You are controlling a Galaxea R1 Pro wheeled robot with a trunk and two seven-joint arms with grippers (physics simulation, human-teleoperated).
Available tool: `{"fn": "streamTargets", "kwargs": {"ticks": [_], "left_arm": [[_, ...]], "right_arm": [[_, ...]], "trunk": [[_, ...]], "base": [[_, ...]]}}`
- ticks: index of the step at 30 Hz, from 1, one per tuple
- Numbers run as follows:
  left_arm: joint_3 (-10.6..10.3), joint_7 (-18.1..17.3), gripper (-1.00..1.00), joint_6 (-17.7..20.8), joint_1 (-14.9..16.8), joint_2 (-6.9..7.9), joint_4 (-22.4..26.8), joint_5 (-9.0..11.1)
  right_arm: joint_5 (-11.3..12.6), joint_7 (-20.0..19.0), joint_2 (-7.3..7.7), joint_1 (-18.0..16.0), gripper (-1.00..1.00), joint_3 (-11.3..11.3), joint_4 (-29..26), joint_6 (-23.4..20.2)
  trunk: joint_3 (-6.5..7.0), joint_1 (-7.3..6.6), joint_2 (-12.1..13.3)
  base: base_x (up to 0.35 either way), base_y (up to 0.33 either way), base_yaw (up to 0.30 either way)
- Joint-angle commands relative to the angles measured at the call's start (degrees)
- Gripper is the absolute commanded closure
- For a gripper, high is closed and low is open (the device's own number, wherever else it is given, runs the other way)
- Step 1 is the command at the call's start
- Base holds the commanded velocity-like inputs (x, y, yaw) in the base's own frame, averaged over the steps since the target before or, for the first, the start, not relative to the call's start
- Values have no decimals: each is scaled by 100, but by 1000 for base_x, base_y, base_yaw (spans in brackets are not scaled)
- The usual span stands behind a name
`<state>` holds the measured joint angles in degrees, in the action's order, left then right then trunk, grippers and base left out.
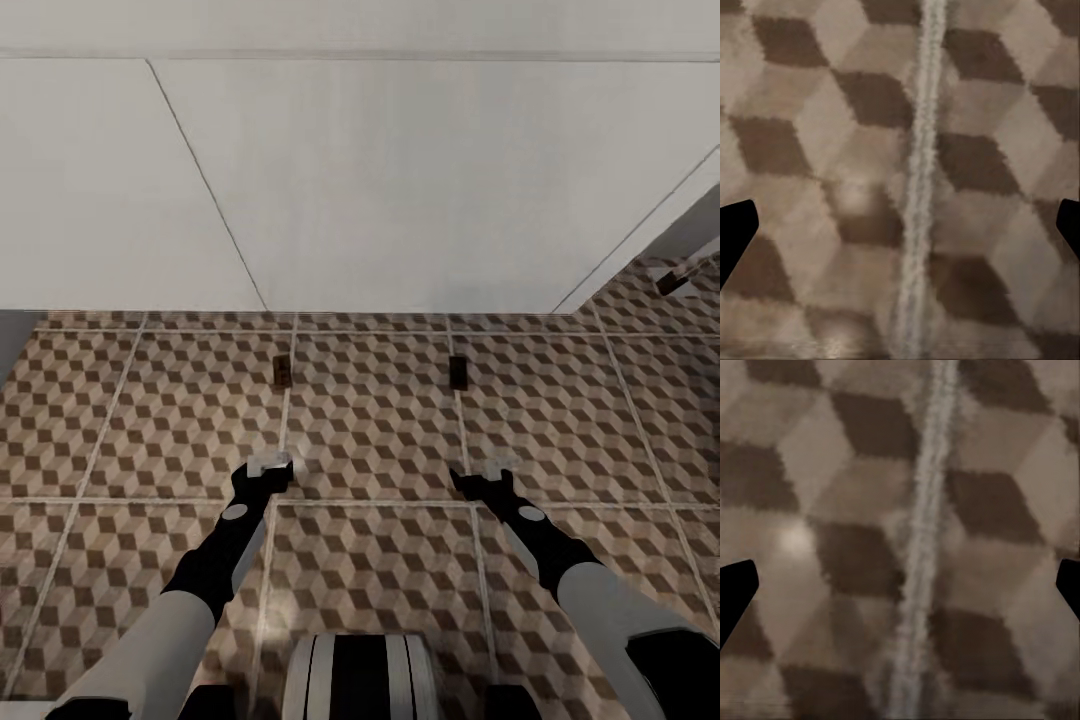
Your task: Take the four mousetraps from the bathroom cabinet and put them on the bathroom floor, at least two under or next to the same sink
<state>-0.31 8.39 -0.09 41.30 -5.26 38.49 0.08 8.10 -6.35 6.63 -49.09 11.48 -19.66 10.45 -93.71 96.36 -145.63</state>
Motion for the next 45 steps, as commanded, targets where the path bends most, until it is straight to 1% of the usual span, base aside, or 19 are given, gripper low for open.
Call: {"fn": "streamTargets", "kwargs": {"ticks": [1, 9, 21, 45], "left_arm": [[-4, 22, -100, -1, 1, -1, -1, 1], [-11, 17, -100, 6, 1, -1, -38, 1], [-49, 17, -100, -3, 1, -1, -241, 1], [-63, 13, -100, 1, 1, -1, -268, 1]], "right_arm": [[60, -16, 5, -3, -100, 31, 6, 20], [59, -20, 1, -4, -100, 37, 6, 19], [52, -20, -1, -4, -100, 38, 6, 25], [45, -22, 5, -4, -100, 38, 6, 32]], "trunk": [[-2, -4, -1], [-2, -4, -1], [-2, -4, -1], [-2, -4, -1]], "base": [[-341, 0, 0], [-341, 0, 0], [-301, -5, 0], [-23, -2, 0]]}}
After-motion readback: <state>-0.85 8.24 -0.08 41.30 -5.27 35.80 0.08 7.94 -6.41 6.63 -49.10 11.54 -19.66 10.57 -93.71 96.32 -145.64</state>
